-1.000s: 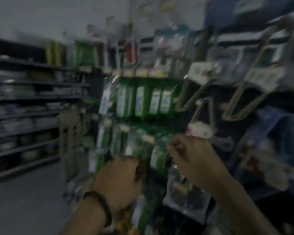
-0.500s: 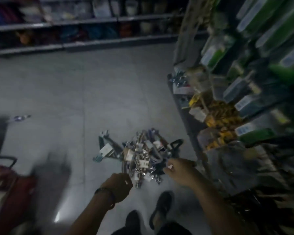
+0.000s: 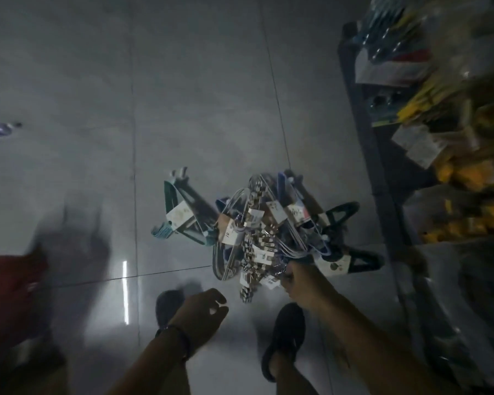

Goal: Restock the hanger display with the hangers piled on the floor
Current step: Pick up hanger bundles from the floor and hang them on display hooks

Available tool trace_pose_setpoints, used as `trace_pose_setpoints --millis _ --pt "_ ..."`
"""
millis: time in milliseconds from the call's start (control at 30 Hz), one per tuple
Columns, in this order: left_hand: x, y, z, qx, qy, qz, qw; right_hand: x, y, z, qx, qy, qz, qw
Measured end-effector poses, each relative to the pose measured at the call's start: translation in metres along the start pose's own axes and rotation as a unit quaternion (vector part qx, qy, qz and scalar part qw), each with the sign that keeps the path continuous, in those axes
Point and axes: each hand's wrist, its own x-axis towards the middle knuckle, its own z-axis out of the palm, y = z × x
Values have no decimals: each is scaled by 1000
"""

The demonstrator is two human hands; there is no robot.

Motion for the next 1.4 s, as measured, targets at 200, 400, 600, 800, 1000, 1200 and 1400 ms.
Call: trace_pose_setpoints --millis 200,400,600,800,1000,1200,1400 --pt "231 -63 54 -8 21 8 1000 201 59 46 -144 64 33 987" --pt "382 -107 114 -106 9 -24 994 302 117 116 -250 69 53 964" --pt "398 -114 134 -134 -9 28 990 283 115 108 -266 122 46 955" --pt "392 -95 122 -161 -48 -2 986 233 63 15 -425 200 -40 882" --pt "379 -70 108 -148 -23 -4 989 201 6 -55 -421 218 -14 880" --pt "356 -44 94 -227 -2 -41 973 170 12 -96 -268 356 4 895" --pt "283 0 55 -576 -74 -23 814 135 6 -54 -13 376 7 926"
